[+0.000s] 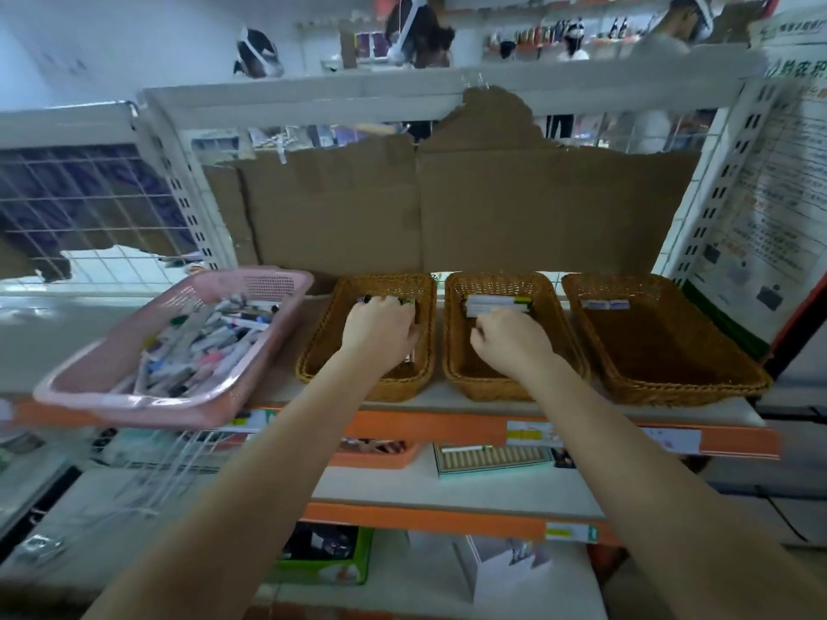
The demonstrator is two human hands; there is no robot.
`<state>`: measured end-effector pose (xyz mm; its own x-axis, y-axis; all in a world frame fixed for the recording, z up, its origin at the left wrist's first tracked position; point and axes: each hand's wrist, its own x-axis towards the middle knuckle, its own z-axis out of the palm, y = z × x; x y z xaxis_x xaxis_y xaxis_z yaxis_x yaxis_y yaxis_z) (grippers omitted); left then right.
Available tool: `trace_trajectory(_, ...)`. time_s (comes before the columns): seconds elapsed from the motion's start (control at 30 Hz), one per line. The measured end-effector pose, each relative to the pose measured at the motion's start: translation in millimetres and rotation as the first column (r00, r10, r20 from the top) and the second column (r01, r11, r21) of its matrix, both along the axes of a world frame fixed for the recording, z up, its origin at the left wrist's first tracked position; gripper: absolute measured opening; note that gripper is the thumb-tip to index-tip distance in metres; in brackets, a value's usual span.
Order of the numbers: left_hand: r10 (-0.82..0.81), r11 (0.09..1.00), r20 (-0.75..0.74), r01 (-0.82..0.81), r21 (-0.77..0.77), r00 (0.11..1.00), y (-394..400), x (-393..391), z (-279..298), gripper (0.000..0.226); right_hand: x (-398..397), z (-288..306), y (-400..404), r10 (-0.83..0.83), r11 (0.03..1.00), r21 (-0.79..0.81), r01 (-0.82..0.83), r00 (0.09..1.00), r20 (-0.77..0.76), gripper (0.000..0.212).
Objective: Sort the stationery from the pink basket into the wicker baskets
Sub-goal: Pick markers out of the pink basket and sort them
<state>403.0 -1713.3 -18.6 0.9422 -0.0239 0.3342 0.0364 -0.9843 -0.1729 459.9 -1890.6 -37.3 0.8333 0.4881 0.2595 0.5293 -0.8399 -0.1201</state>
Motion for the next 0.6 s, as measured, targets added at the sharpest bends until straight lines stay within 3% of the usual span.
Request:
trace_trajectory(0.33,0.115,0.993,0.101,-0.115,-0.002,0.988,156,-74,28,0.029,-70,32,173,0.101,0.981,0.153,-0.118,0.988,0.113,0.032)
trace_trajectory(0.6,0.173,0.985,0.102,-0.169,-0.041,0.980,257,-100,14,0.029,-89,27,279,0.215,0.963,0.139,-0.232,0.968,0.127,0.031)
